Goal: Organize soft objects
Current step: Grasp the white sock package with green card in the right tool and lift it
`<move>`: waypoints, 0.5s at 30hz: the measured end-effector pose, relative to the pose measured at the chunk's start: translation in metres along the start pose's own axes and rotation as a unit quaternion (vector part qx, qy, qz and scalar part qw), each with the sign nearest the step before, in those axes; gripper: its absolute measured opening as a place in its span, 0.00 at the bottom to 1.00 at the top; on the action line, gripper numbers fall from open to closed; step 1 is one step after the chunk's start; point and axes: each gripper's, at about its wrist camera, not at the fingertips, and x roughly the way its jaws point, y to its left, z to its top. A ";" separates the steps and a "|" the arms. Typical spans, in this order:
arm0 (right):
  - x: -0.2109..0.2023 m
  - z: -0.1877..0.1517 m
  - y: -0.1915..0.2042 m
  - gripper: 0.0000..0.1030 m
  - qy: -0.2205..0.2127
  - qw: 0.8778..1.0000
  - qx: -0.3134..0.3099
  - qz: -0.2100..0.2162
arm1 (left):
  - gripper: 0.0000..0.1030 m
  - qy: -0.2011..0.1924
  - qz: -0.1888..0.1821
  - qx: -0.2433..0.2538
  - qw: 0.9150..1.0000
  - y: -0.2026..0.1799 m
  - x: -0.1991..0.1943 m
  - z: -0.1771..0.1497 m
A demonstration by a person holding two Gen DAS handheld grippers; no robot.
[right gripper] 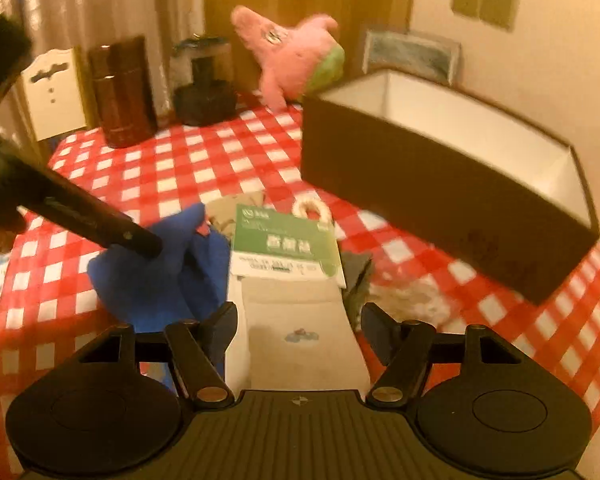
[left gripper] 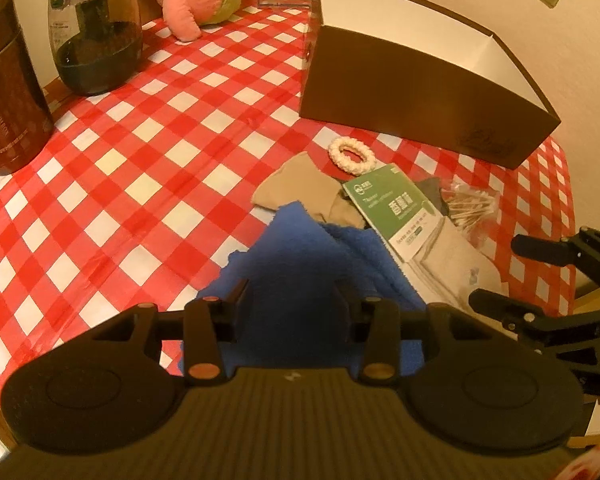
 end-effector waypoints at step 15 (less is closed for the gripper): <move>0.050 -0.004 -0.026 0.77 0.036 0.995 0.062 0.072 | 0.39 0.005 0.000 -0.003 1.000 0.002 0.007 0.002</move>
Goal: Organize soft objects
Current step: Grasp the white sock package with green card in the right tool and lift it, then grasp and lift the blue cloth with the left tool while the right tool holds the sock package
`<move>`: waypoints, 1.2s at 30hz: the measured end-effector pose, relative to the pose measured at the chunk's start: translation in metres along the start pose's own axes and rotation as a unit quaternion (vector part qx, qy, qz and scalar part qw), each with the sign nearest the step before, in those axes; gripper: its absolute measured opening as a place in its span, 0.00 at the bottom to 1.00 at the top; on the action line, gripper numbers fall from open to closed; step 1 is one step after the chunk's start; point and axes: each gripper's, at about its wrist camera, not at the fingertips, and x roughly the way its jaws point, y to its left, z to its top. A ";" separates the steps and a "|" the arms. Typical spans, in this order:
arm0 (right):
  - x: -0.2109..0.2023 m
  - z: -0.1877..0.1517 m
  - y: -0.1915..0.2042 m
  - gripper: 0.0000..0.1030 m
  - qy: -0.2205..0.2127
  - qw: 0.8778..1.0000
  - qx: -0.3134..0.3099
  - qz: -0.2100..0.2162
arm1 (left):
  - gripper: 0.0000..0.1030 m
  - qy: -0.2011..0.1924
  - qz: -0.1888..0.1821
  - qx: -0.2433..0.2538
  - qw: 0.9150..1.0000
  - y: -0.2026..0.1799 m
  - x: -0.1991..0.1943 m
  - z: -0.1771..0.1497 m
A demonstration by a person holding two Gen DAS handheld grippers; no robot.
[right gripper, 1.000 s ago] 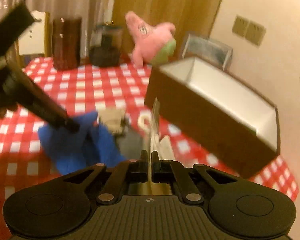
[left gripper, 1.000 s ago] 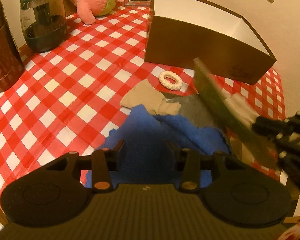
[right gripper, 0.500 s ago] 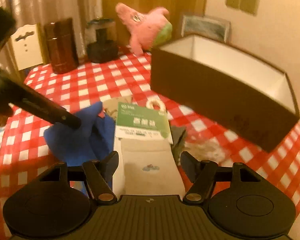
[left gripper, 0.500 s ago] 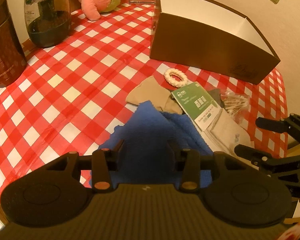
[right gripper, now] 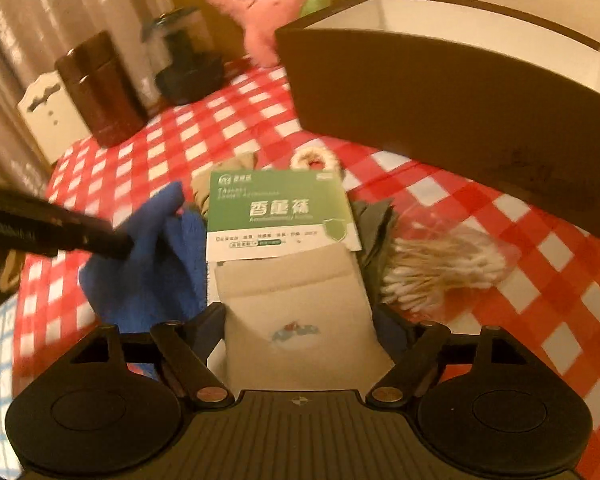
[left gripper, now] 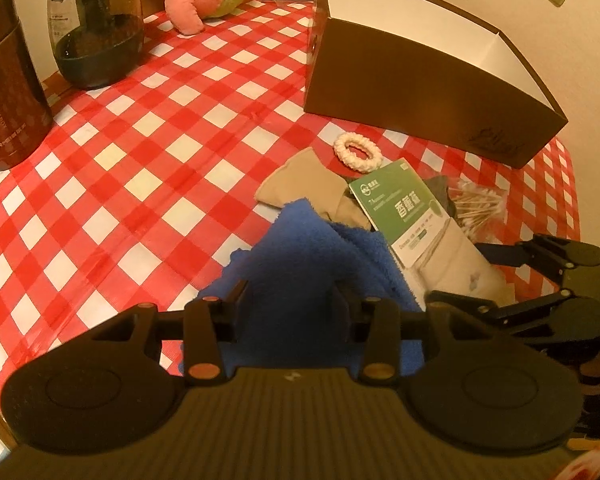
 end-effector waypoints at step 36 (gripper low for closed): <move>-0.107 -0.023 0.000 0.31 -0.101 0.992 0.032 -0.068 | 0.65 0.018 -0.002 -0.021 1.000 -0.040 0.020 0.007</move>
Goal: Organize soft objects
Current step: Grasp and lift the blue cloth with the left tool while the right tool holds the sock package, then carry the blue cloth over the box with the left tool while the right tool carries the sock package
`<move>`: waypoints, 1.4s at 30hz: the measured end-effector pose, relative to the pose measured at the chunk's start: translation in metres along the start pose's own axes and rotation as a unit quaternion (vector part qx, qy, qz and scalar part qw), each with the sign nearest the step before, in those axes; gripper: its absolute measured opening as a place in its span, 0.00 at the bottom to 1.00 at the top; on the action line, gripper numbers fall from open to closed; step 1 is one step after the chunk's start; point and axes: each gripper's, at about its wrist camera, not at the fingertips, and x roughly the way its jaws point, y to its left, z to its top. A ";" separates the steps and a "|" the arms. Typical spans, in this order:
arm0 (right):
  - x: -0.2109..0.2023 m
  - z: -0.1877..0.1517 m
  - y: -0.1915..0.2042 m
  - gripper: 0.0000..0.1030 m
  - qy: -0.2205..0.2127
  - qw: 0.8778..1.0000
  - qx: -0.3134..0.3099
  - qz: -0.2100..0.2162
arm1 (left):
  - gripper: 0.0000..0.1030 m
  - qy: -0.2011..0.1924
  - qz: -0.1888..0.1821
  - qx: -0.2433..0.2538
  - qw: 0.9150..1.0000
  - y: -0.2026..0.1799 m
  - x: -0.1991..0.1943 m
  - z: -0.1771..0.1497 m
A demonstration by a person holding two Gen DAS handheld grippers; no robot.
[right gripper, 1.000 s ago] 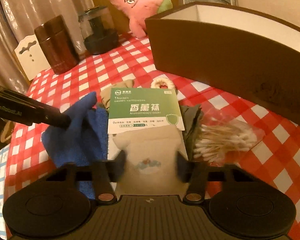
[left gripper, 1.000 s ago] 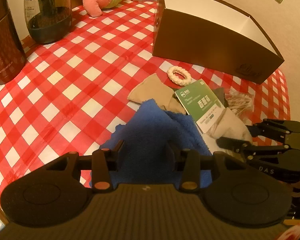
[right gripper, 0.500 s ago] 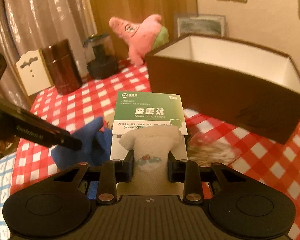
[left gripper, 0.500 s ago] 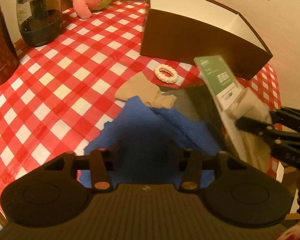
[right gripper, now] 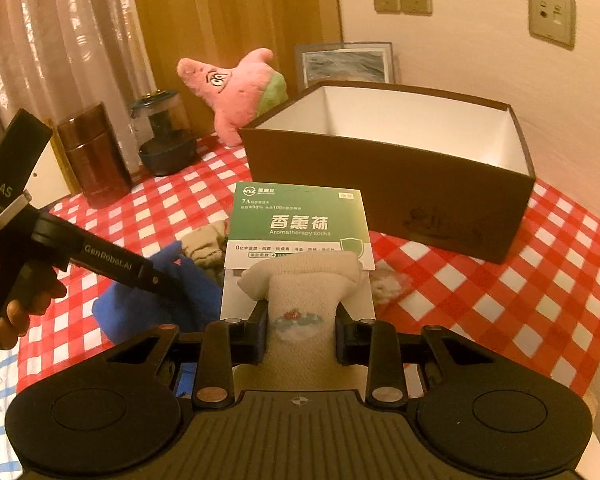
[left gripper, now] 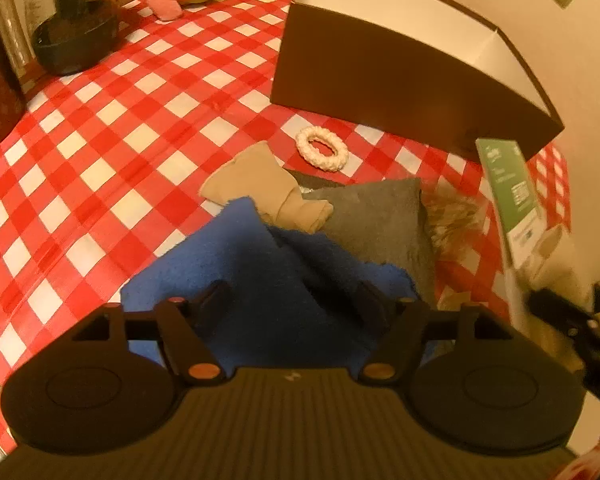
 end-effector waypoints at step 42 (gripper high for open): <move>-0.067 0.078 -0.040 0.31 -0.094 0.995 -0.030 -0.014 | 0.02 -0.242 -0.056 0.106 0.963 -0.037 -0.182 0.116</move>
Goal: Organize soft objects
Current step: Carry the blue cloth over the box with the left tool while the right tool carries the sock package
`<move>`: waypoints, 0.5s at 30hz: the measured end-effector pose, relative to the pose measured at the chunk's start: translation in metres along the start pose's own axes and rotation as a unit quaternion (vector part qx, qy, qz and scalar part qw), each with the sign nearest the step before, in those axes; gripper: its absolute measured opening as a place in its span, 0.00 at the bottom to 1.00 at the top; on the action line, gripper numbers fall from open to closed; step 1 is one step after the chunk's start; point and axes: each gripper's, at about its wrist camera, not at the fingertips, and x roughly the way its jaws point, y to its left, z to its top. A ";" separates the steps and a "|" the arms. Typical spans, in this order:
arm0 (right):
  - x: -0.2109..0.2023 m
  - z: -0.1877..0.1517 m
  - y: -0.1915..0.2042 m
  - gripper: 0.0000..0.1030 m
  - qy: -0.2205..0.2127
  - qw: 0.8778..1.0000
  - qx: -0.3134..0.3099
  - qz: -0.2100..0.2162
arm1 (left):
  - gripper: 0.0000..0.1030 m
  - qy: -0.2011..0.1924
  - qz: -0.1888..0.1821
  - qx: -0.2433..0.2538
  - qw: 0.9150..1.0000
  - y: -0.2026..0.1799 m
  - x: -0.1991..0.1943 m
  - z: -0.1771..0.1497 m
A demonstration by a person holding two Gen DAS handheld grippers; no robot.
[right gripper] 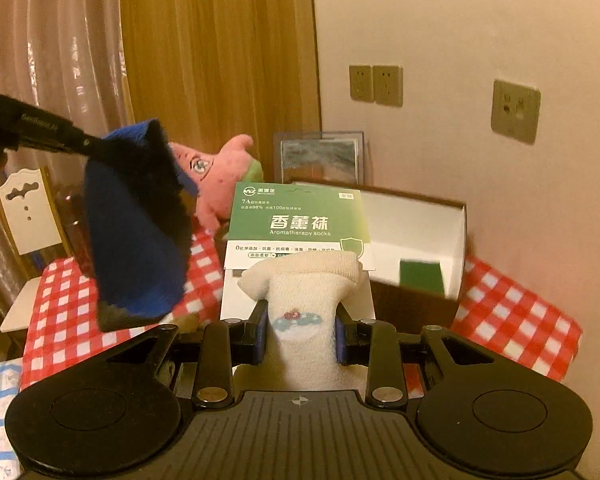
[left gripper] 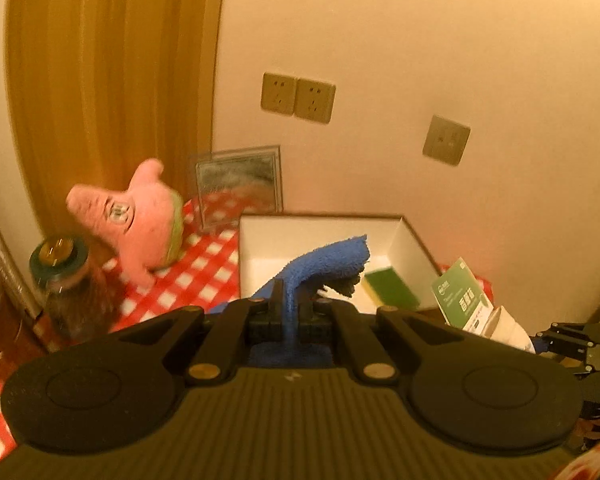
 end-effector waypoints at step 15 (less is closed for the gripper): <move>0.059 0.091 -0.051 0.31 -0.024 0.998 -0.049 0.007 | 0.02 -0.033 0.005 0.044 0.998 -0.022 0.072 0.093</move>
